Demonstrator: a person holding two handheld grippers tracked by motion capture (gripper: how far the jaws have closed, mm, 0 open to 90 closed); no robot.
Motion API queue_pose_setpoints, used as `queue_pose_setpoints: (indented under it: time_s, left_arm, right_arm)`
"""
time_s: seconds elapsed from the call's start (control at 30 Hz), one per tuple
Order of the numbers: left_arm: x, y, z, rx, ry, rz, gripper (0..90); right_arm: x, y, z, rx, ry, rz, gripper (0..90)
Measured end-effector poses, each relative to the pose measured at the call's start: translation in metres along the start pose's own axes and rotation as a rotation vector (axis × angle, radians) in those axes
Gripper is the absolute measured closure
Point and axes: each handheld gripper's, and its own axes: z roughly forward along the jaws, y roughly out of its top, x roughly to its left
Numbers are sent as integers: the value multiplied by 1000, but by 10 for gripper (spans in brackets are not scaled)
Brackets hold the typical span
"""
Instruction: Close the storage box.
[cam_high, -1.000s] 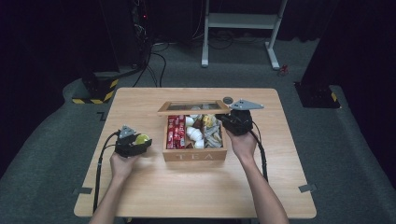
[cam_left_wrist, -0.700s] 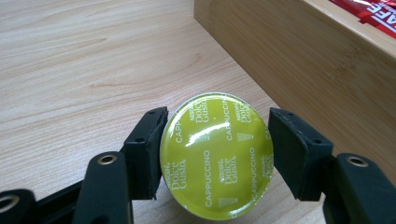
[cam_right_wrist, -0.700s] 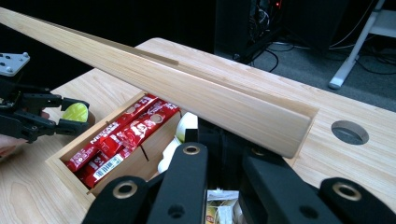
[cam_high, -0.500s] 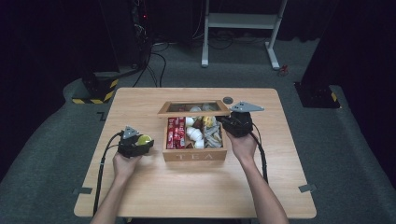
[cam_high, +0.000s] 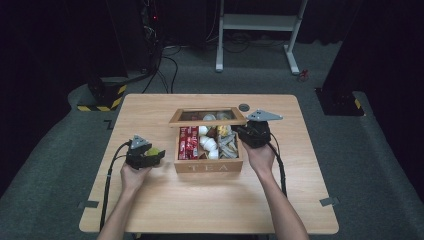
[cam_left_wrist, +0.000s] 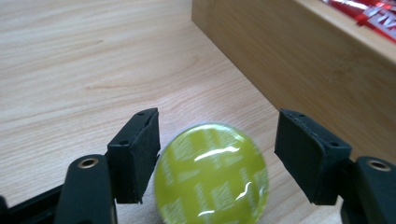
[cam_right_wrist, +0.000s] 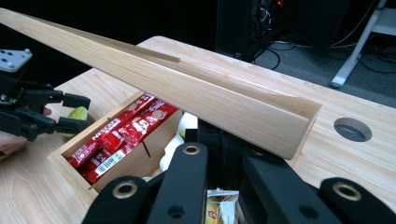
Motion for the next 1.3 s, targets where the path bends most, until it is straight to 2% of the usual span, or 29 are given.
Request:
queue_pose_setpoints:
  time_s: [0.3,0.5,0.63,0.83,0.97,1.07,1.3]
  left_arm:
    - [4,2,-19,-49,-6,-19,330]
    - [11,0,-32,-69,25,-15,342]
    - [17,-5,-39,-73,37,-31,350]
    - [31,-21,-49,-51,54,-69,345]
    - [34,-33,-57,-47,47,-81,338]
    - [36,-44,-62,-28,59,-82,335]
    - [36,-54,-62,1,62,-80,330]
  right_arm:
    - [1,-4,-1,5,5,5,899]
    - [1,-7,-1,3,7,4,899]
    - [0,-11,-3,-2,10,6,899]
    - [1,-16,-4,4,12,9,898]
    - [1,-19,-4,2,16,14,897]
    - [2,-22,-4,2,20,15,897]
    - [3,-27,-4,11,21,15,896]
